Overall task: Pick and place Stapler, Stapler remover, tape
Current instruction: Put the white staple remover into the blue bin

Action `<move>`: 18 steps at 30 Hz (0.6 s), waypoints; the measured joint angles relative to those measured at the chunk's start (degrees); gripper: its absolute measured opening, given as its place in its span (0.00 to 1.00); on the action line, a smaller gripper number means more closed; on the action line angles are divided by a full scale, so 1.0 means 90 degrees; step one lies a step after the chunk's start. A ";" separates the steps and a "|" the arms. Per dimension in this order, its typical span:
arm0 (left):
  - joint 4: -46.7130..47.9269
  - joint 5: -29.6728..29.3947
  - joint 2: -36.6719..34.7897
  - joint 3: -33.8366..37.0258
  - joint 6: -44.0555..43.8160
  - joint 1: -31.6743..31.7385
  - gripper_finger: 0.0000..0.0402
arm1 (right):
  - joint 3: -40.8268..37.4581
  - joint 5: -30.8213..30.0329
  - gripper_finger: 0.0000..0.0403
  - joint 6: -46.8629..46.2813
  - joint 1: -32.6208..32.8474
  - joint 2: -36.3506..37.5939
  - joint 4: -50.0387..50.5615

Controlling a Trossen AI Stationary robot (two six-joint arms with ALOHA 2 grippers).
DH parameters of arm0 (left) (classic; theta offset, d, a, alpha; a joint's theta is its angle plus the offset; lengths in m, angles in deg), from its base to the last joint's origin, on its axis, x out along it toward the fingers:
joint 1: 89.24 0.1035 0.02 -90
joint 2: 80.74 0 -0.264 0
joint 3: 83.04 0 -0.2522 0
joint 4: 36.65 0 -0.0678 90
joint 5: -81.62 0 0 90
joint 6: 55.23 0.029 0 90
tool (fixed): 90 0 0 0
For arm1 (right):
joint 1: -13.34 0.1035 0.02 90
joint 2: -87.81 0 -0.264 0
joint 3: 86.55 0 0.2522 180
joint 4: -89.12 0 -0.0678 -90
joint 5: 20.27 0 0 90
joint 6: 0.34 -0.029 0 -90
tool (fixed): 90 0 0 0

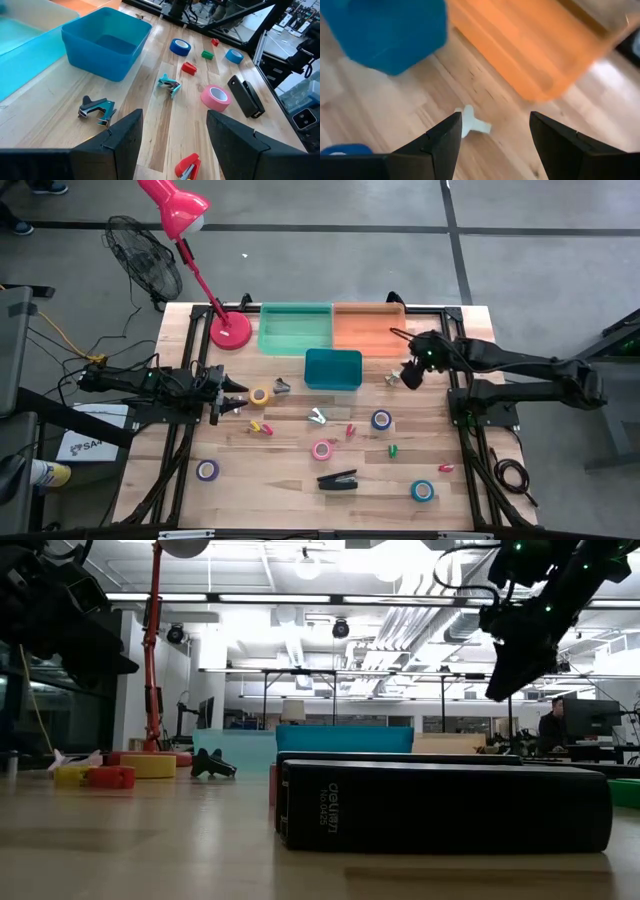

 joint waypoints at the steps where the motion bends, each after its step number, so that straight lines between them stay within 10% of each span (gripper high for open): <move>1: -0.0001 0.0000 0.0000 0.0000 0.0001 0.0000 0.54 | 0.0000 0.0010 0.56 -0.0440 -0.0062 -0.0056 0.0055; 7: -0.0002 -0.0002 0.0000 0.0000 0.0000 -0.0001 0.54 | 0.0000 0.0832 0.56 -0.3356 -0.0470 -0.0661 0.0204; 18: 0.0000 -0.0005 0.0000 0.0000 -0.0001 -0.0001 0.54 | -0.0005 0.1383 0.56 -0.5103 -0.0520 -0.1714 0.0146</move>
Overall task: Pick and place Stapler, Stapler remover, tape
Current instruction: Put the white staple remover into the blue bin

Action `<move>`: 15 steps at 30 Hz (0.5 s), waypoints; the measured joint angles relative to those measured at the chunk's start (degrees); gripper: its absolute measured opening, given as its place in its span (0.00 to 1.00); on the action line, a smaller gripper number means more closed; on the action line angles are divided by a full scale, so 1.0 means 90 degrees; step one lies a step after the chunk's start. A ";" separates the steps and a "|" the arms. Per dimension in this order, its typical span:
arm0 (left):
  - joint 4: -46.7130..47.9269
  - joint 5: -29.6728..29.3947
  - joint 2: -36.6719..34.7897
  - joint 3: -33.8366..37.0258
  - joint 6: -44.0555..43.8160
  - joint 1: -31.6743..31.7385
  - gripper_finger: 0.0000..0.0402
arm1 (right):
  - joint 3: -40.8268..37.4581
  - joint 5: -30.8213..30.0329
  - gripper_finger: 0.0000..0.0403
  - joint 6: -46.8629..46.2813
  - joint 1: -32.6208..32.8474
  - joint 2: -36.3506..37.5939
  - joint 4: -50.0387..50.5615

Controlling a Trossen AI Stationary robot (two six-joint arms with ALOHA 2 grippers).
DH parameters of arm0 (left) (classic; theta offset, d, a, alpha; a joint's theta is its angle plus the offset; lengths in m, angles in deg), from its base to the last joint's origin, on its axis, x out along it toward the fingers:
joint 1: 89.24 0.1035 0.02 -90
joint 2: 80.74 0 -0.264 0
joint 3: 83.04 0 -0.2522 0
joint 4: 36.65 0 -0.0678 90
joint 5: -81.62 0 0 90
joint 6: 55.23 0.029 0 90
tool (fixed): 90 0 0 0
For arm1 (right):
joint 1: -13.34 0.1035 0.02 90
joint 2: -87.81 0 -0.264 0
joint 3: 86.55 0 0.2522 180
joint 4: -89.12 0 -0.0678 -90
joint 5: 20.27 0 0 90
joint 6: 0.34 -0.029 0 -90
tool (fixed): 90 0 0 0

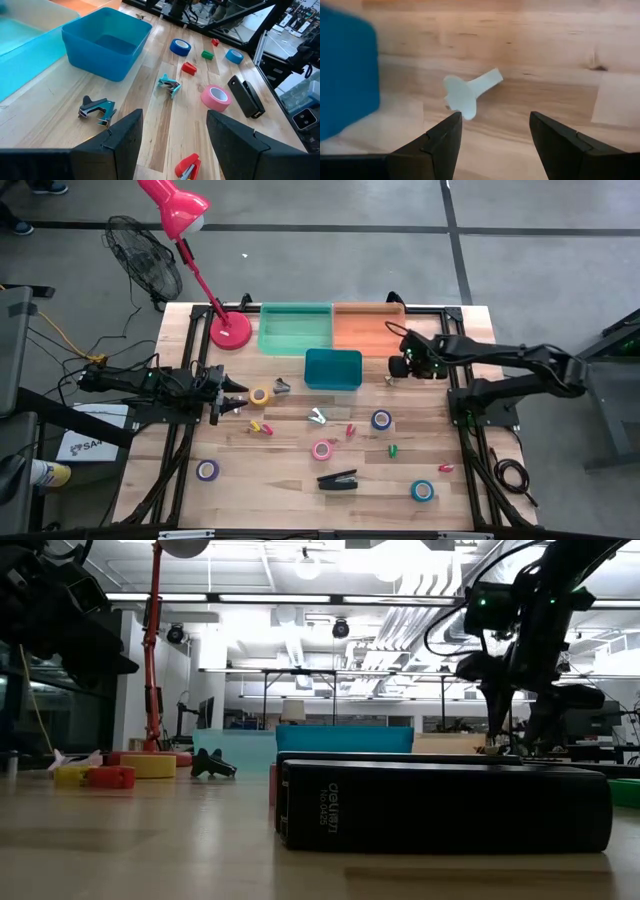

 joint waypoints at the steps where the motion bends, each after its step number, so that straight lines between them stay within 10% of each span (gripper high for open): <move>1: 0.0000 0.0000 0.0000 0.0000 0.0001 0.0001 0.54 | 0.0000 -0.0032 0.56 -0.0187 0.0000 -0.0050 -0.0050; 15: -0.0002 0.0000 0.0000 0.0000 0.0000 0.0002 0.54 | -0.0002 -0.0538 0.56 -0.1859 0.0012 -0.0161 -0.0768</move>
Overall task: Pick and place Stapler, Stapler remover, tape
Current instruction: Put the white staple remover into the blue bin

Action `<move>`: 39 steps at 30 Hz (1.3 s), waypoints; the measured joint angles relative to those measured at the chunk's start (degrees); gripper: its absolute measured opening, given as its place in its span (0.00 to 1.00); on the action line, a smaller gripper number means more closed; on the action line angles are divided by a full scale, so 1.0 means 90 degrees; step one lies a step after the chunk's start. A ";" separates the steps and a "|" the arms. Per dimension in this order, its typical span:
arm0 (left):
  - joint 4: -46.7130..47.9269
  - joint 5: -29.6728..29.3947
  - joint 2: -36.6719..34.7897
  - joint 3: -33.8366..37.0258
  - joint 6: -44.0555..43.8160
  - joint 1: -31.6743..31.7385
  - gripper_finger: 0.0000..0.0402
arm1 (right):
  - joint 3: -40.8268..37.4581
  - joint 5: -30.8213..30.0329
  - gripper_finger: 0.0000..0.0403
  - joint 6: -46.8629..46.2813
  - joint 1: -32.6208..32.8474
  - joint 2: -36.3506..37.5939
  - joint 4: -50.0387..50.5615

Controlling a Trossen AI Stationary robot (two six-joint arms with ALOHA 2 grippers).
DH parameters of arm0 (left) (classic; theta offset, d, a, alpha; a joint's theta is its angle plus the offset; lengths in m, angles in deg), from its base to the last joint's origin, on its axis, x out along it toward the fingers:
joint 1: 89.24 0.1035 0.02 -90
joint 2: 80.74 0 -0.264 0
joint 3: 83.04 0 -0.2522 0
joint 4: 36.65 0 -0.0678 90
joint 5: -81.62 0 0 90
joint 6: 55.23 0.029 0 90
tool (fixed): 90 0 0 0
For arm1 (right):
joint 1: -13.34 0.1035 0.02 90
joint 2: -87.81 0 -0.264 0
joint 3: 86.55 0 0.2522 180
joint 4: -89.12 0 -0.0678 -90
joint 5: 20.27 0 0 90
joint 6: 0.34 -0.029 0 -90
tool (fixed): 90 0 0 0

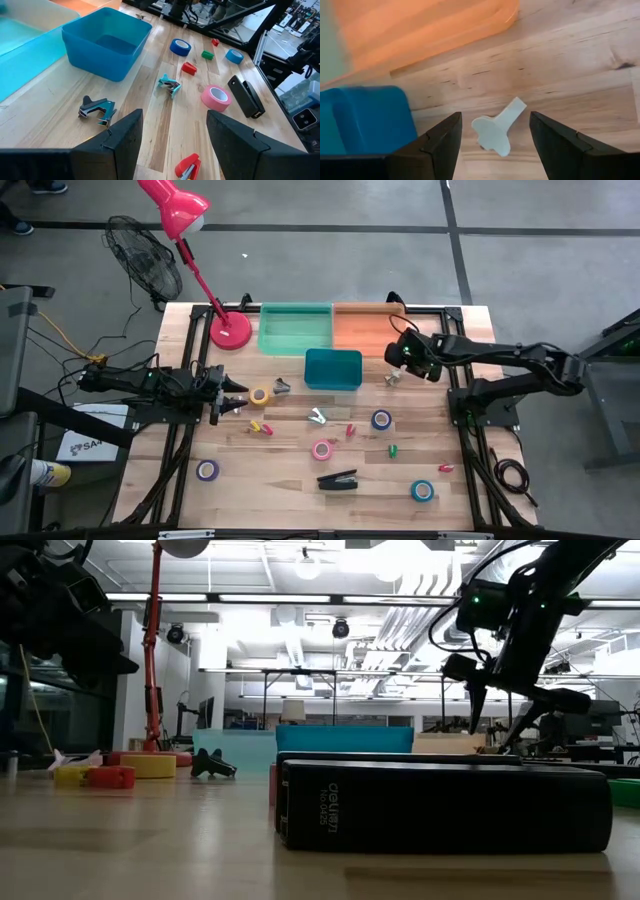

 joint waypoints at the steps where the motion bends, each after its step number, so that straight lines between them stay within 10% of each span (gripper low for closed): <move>1: 0.0002 -0.0002 0.0000 0.0000 0.0001 -0.0001 0.54 | -0.0003 0.0001 0.56 -0.0031 0.0000 0.0000 -0.0004; 39: 0.0002 -0.0002 0.0000 -0.0001 0.0000 -0.0001 0.54 | -0.1217 0.0439 0.45 -0.1818 0.0074 -0.0274 -0.2029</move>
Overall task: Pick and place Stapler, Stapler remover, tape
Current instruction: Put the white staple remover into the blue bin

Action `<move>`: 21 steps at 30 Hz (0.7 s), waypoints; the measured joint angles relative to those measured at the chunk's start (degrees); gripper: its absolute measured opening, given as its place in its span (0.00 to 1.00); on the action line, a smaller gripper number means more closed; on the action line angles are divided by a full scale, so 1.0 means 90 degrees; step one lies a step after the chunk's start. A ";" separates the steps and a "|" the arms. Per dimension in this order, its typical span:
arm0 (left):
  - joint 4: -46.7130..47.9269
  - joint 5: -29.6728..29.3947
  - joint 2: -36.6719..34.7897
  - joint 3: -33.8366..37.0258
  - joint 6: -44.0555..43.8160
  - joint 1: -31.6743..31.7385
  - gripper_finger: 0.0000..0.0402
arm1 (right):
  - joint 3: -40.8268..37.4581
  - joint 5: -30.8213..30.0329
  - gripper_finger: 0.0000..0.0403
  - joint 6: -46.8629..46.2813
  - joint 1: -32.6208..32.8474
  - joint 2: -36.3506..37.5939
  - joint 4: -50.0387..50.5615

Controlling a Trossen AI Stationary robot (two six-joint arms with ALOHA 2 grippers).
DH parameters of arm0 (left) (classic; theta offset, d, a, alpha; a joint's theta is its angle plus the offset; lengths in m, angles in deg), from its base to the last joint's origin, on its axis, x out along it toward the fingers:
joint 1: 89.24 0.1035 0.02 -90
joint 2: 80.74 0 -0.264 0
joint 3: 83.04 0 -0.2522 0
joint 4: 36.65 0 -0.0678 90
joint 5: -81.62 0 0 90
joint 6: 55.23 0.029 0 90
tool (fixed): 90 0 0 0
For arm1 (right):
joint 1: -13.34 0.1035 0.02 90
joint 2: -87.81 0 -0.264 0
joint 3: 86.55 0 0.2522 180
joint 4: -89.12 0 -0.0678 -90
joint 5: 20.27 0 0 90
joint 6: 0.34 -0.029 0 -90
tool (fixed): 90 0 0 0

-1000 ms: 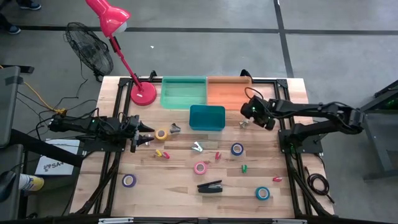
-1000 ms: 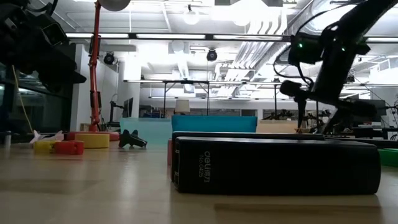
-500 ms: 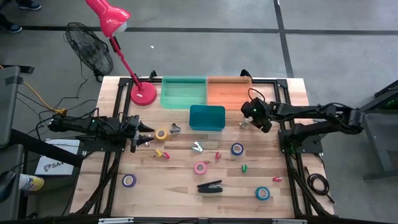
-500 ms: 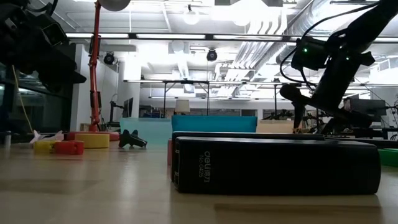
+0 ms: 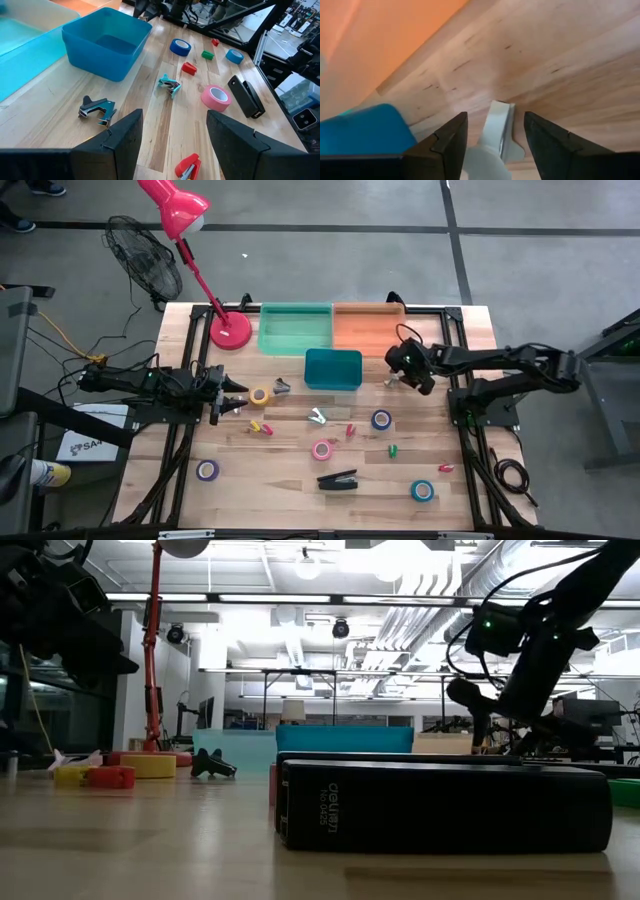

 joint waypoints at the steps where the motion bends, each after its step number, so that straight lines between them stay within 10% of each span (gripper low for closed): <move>1: -0.0001 0.0000 0.0000 0.0001 0.0000 0.0001 0.54 | 0.0000 0.0011 0.45 0.0000 0.0026 -0.0028 -0.0008; 21: -0.0002 0.0000 0.0000 0.0001 0.0000 0.0001 0.54 | 0.0002 0.1125 0.20 0.1754 0.0138 -0.0071 -0.0135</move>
